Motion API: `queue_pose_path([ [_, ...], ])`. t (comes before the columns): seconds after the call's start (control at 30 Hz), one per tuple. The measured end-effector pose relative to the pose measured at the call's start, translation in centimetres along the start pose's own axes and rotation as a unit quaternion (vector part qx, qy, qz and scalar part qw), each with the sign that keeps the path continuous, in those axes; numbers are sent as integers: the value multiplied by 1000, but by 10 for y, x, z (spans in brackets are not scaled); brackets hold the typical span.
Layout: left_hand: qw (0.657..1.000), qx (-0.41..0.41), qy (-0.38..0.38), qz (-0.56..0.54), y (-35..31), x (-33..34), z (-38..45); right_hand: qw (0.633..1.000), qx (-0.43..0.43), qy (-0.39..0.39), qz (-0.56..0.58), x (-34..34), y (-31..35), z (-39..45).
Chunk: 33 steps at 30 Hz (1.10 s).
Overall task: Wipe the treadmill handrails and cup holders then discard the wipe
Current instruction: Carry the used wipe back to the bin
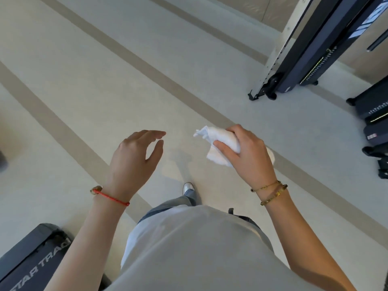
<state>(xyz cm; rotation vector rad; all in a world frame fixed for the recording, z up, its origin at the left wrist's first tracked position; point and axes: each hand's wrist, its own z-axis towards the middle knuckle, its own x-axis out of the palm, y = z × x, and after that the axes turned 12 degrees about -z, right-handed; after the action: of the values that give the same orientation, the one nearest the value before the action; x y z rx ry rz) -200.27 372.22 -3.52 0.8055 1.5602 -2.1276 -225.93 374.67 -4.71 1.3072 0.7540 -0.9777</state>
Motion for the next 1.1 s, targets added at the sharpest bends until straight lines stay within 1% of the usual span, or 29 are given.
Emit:
queue_pose_path([
  [0.13,1000,-4,-17,4,25,-11,79,1000,-18,-7,-6,8,6,91],
  [0.23,1000,-11,-16,2,43,-18,127,1000,-20,-9,-3,16,11,146],
  [0.4,999,-31,-16,0,74,-23,198,999,-33,8,-2,39,19,230],
  [0.6,997,-64,-29,11,130,-32,290,998,-57,30,9,79,28,348],
  [0.73,994,-82,-60,30,168,-48,365,996,-82,37,15,102,44,447],
  [0.9,988,-98,-108,41,207,-81,465,989,-135,47,25,126,85,579],
  [1.1,978,-124,-154,59,258,-118,549,979,-189,66,32,158,136,698],
])
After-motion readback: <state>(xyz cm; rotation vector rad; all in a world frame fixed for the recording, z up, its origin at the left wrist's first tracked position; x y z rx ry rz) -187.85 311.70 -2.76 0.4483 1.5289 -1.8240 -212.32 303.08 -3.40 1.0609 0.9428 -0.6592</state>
